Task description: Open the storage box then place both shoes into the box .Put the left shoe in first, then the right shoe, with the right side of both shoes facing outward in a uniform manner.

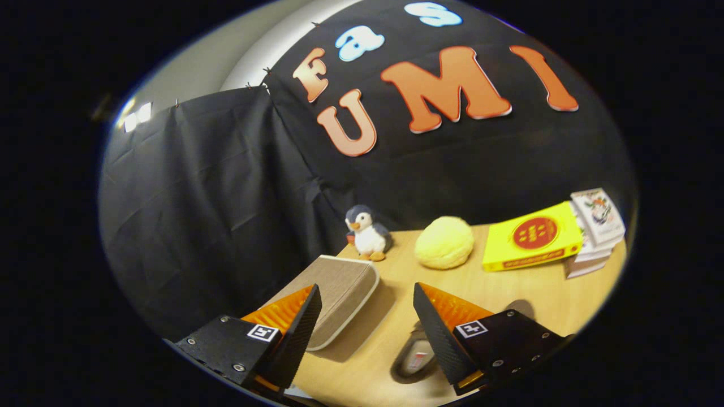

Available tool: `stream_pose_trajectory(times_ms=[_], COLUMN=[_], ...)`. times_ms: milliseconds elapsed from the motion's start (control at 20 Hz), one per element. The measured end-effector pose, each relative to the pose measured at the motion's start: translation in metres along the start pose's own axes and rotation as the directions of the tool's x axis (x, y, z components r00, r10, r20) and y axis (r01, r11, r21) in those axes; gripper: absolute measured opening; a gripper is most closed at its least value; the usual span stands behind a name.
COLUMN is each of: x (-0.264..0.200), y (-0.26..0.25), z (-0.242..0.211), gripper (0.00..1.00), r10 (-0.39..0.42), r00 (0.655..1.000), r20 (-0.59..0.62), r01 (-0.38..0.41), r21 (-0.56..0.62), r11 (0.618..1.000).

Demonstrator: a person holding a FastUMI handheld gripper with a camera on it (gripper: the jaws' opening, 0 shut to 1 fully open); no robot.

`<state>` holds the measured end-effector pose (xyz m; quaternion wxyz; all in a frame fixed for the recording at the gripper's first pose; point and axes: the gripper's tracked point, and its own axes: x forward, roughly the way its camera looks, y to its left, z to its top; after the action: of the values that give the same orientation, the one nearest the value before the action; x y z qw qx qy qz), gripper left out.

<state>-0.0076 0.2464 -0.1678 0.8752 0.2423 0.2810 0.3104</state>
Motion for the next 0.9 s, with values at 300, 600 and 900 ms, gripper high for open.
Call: stream_pose_trajectory(times_ms=[300,600,900], x=[0.053,0.084,0.103], y=[0.021,0.031,0.047], z=[-0.081,-0.131,-0.141], gripper=[0.96,0.97,0.95], r10=[0.225,0.383,0.521], r00=[0.957,0.887,0.838], r20=[-0.183,-0.258,-0.165], r01=[-0.158,-0.2,-0.253], r21=[0.321,0.533,0.728], r11=[0.934,0.822,0.637])
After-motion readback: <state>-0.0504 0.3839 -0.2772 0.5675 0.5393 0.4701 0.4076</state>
